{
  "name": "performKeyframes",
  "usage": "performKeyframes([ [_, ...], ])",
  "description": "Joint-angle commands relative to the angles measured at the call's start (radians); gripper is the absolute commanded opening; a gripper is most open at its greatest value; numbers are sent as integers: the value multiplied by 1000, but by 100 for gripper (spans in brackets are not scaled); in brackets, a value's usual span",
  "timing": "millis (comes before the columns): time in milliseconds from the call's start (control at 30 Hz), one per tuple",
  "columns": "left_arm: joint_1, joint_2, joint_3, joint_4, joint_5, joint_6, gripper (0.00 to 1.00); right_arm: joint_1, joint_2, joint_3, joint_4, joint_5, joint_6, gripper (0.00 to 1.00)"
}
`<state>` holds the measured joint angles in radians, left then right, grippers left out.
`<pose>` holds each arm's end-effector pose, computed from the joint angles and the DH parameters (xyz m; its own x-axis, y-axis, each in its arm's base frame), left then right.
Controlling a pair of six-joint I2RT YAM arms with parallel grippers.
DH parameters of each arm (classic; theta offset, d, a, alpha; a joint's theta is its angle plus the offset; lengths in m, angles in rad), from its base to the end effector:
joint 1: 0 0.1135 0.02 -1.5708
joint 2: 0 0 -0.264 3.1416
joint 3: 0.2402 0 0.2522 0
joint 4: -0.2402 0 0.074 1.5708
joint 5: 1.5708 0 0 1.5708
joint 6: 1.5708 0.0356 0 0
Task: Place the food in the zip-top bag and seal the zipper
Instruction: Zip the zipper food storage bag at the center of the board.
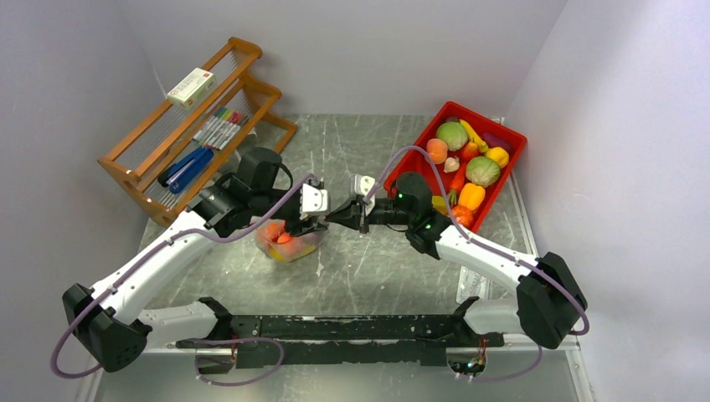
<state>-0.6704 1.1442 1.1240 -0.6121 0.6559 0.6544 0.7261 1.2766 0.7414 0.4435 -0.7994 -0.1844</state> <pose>0.1740 -0.1657 0.3485 0.1669 0.4833 -0.8594 0.9784 0.0267 0.2050 0.1948 0.2071 0.2838 0.1154 -0.0684 -0.9910 -0.9924 0.0353 -0.1180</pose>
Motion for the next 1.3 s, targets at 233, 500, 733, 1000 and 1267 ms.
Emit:
performKeyframes([
  [233, -5, -15, -27, 33, -24, 28, 33, 9, -16, 2, 11, 0, -30, 0],
  [500, -4, -14, -32, 35, -29, 26, 13, 12, -24, -7, 13, 6, -36, 0],
  [733, -4, -17, -36, 34, -40, 31, 7, 12, -18, -10, 5, 24, -37, 0],
  [1000, -4, -18, -34, 6, -61, 36, 7, 6, -34, -17, -24, 49, -70, 0],
  [1267, -5, -20, -32, -7, -73, 35, 7, -13, -64, -33, -30, 51, -72, 0],
])
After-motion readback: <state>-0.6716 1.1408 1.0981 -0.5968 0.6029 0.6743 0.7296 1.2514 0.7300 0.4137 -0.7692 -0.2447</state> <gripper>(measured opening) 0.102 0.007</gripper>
